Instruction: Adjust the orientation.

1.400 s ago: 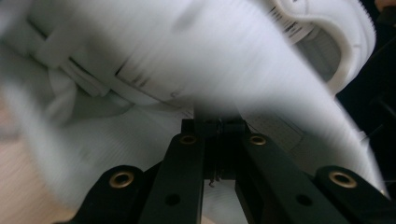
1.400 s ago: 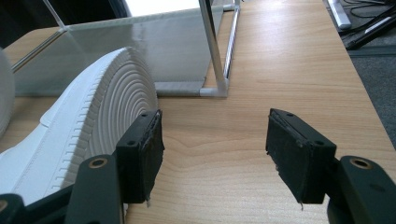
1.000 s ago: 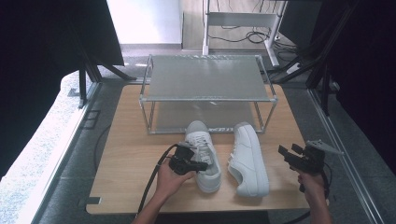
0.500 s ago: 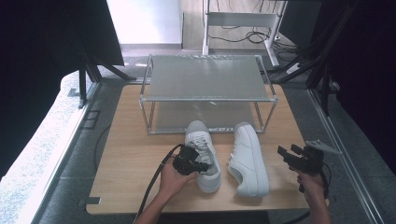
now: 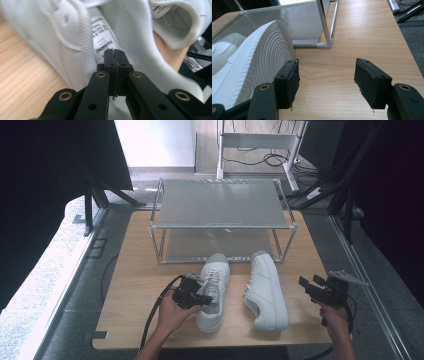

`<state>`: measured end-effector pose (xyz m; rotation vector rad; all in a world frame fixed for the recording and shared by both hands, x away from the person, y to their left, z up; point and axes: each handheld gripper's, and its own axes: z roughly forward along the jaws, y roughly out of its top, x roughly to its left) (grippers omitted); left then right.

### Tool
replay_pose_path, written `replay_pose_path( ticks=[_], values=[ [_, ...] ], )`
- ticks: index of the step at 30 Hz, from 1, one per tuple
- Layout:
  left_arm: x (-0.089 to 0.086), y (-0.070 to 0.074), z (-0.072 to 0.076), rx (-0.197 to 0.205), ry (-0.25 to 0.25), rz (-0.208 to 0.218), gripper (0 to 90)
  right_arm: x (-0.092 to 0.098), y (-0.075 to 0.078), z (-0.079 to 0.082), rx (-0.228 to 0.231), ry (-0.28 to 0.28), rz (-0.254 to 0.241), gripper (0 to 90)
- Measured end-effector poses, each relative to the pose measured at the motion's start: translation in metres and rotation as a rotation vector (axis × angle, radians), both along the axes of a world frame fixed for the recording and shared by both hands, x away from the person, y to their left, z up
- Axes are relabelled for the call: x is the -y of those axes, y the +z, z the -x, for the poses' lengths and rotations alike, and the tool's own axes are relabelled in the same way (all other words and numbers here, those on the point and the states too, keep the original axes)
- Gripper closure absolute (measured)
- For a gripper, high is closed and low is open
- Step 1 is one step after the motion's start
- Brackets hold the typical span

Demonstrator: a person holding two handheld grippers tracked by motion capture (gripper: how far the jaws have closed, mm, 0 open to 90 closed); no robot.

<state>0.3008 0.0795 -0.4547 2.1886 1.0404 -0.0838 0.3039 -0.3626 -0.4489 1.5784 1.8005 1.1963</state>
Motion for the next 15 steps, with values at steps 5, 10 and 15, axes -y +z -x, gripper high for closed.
replay_pose_path(
  ticks=[5, 10, 15],
  values=[
    [-0.023, -0.001, 0.000, -0.002, 0.036, 0.033, 88.4, -0.005, 0.001, -0.001, 0.003, 0.021, 0.004, 37.9],
    [-0.023, 0.001, 0.004, 0.016, 0.017, 0.082, 81.3, -0.007, 0.003, -0.002, 0.008, 0.035, 0.002, 40.5],
    [-0.030, 0.016, 0.013, 0.126, 0.023, 0.187, 63.5, -0.009, 0.009, 0.000, 0.032, 0.052, -0.011, 43.1]
  ],
)
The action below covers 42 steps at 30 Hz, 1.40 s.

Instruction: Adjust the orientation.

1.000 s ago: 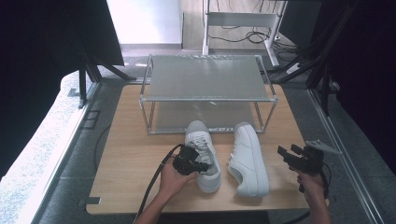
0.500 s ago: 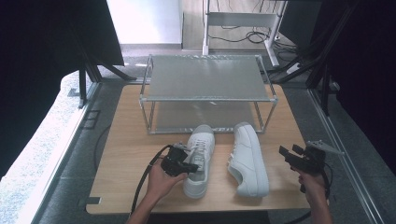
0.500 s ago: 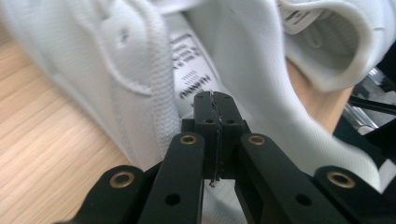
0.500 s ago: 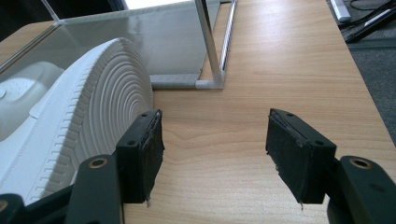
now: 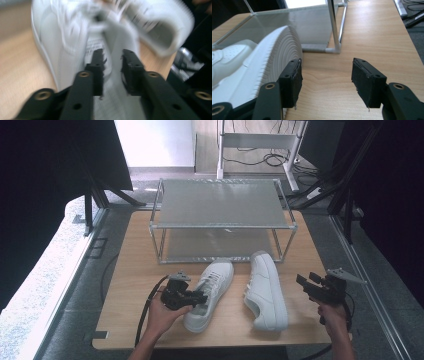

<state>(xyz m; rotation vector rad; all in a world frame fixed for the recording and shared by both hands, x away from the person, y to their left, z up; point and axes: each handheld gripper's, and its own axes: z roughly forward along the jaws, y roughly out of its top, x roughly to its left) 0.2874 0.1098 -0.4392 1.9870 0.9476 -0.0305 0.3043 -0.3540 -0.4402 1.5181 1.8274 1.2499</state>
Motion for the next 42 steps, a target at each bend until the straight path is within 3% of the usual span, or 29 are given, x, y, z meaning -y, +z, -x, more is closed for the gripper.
replay_pose_path(
  ticks=[4, 7, 12, 20, 29, 33, 42],
  values=[
    [-0.013, 0.015, 0.006, 0.073, 0.054, 0.053, 50.5, -0.005, 0.009, 0.004, 0.033, 0.044, -0.009, 46.8],
    [-0.019, 0.016, 0.005, 0.084, 0.091, 0.042, 44.3, -0.013, 0.015, 0.007, 0.053, 0.077, 0.004, 51.7],
    [-0.028, 0.011, 0.000, 0.070, 0.130, 0.031, 39.6, -0.028, 0.021, 0.011, 0.058, 0.156, 0.029, 62.1],
    [-0.037, 0.013, -0.006, 0.065, 0.140, 0.054, 37.6, -0.049, 0.029, 0.023, 0.068, 0.243, 0.069, 65.9],
    [-0.044, 0.013, -0.015, 0.035, 0.144, 0.072, 37.4, -0.075, 0.031, 0.038, 0.033, 0.353, 0.064, 81.9],
    [-0.046, 0.012, -0.017, 0.037, 0.175, 0.081, 38.4, -0.084, 0.028, 0.047, 0.002, 0.394, 0.076, 89.5],
    [-0.049, 0.012, -0.019, 0.023, 0.177, 0.088, 38.6, -0.110, 0.012, 0.057, -0.059, 0.452, 0.115, 90.0]
  ],
)
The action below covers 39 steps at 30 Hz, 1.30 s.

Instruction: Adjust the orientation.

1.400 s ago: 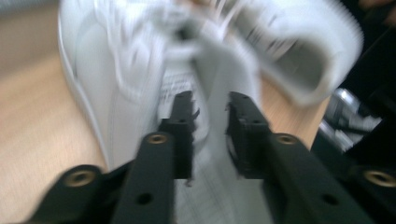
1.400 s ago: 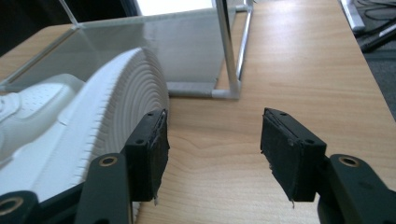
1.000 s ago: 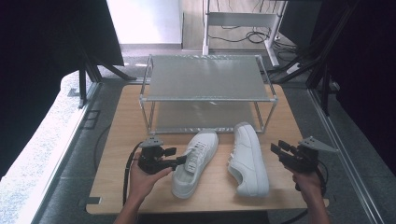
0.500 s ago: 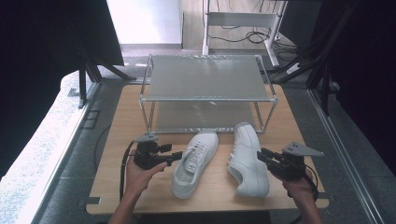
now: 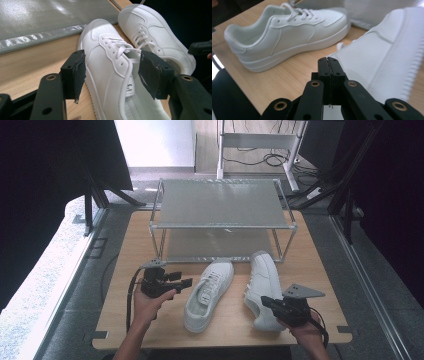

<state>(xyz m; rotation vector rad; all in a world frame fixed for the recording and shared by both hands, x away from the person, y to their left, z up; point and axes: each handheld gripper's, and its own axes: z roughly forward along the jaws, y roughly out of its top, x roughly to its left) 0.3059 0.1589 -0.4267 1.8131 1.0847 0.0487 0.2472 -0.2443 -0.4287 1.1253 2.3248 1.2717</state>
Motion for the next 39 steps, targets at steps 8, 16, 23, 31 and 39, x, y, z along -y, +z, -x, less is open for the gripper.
replay_pose_path(
  ticks=[8, 16, 23, 31, 39],
  values=[
    [-0.003, -0.002, 0.000, -0.016, 0.003, -0.006, 38.6, -0.012, -0.015, 0.008, -0.031, 0.016, 0.071, 90.0],
    [-0.002, -0.005, 0.000, -0.028, 0.002, -0.011, 38.6, -0.022, -0.021, 0.007, -0.043, 0.035, 0.113, 90.0],
    [-0.004, -0.006, 0.001, -0.033, 0.010, -0.012, 38.6, -0.017, -0.021, 0.005, -0.053, 0.037, 0.093, 90.0],
    [-0.006, -0.005, 0.002, -0.035, 0.014, -0.012, 38.7, 0.006, -0.015, 0.006, -0.037, 0.004, 0.014, 90.0],
    [-0.006, -0.006, 0.002, -0.036, 0.009, -0.012, 38.7, 0.039, -0.006, 0.008, -0.020, -0.075, -0.050, 90.0]
  ],
)
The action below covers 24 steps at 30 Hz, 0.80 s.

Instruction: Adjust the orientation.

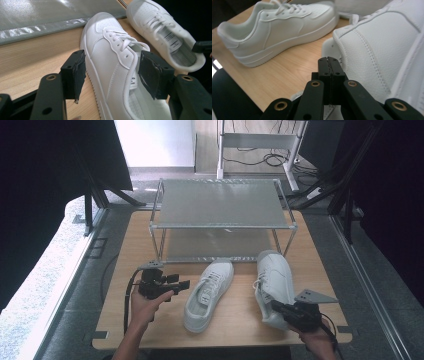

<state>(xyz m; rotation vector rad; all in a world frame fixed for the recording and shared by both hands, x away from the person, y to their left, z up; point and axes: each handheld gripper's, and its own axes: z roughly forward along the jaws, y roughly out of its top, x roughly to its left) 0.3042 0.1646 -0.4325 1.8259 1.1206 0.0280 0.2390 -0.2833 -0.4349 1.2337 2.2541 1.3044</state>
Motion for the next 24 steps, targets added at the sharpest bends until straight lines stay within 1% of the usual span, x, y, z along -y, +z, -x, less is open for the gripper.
replay_pose_path(
  ticks=[2, 3, 4, 5, 7, 9, 10, 11, 12, 13, 14, 17, 18, 19, 20, 21, 22, 24],
  values=[
    [0.000, 0.000, 0.000, -0.003, -0.002, 0.001, 38.7, 0.011, 0.001, -0.001, 0.005, -0.032, 0.006, 90.0],
    [0.001, 0.000, 0.000, -0.002, -0.003, 0.000, 38.6, 0.017, 0.000, -0.002, -0.001, -0.056, 0.014, 90.0],
    [0.001, 0.000, 0.000, -0.002, -0.004, 0.000, 38.6, 0.024, -0.001, -0.004, -0.002, -0.093, 0.020, 90.0],
    [0.001, 0.000, 0.000, -0.002, -0.004, -0.001, 38.6, 0.032, -0.004, -0.006, -0.014, -0.118, 0.011, 90.0],
    [0.001, 0.000, 0.000, -0.003, -0.004, 0.000, 38.6, 0.050, -0.008, -0.009, -0.043, -0.140, -0.026, 90.0],
    [0.000, -0.001, -0.001, -0.003, -0.001, 0.000, 38.6, 0.065, -0.011, -0.010, -0.052, -0.192, -0.003, 90.0],
    [0.000, -0.001, -0.001, -0.004, -0.002, 0.000, 38.6, 0.070, -0.013, -0.010, -0.067, -0.193, -0.007, 90.0],
    [0.000, -0.001, -0.001, -0.004, -0.002, -0.001, 38.6, 0.074, -0.014, -0.009, -0.066, -0.202, -0.011, 90.0],
    [0.000, -0.001, -0.001, -0.006, -0.001, -0.001, 38.6, 0.076, -0.013, -0.009, -0.056, -0.210, -0.032, 89.4],
    [0.000, -0.001, -0.001, -0.006, -0.001, -0.001, 38.6, 0.076, -0.013, -0.009, -0.056, -0.210, -0.032, 89.4],
    [-0.001, -0.001, -0.001, -0.007, -0.001, 0.002, 38.7, 0.072, -0.010, -0.008, -0.050, -0.196, -0.032, 88.7],
    [-0.001, -0.001, -0.001, -0.008, 0.001, 0.003, 38.6, 0.057, 0.001, -0.003, -0.005, -0.168, 0.000, 87.9],
    [-0.001, -0.001, -0.001, -0.008, 0.001, 0.003, 38.6, 0.057, 0.001, -0.003, -0.005, -0.168, 0.000, 87.9],
    [-0.001, -0.001, -0.001, -0.009, -0.001, 0.002, 38.7, 0.045, 0.007, 0.001, 0.019, -0.142, 0.009, 87.8],
    [-0.001, -0.001, -0.001, -0.010, -0.003, 0.001, 38.7, 0.038, 0.009, 0.002, 0.025, -0.123, 0.011, 87.8],
    [-0.001, -0.001, -0.001, -0.010, -0.003, 0.001, 38.7, 0.038, 0.009, 0.002, 0.025, -0.123, 0.011, 87.8],
    [-0.001, -0.002, -0.002, -0.009, -0.007, 0.000, 38.6, 0.024, 0.008, 0.005, 0.028, -0.090, 0.035, 87.8],
    [-0.001, -0.002, -0.002, -0.011, -0.009, -0.001, 38.6, 0.012, 0.002, 0.009, 0.017, -0.065, 0.073, 87.8]
  ],
)
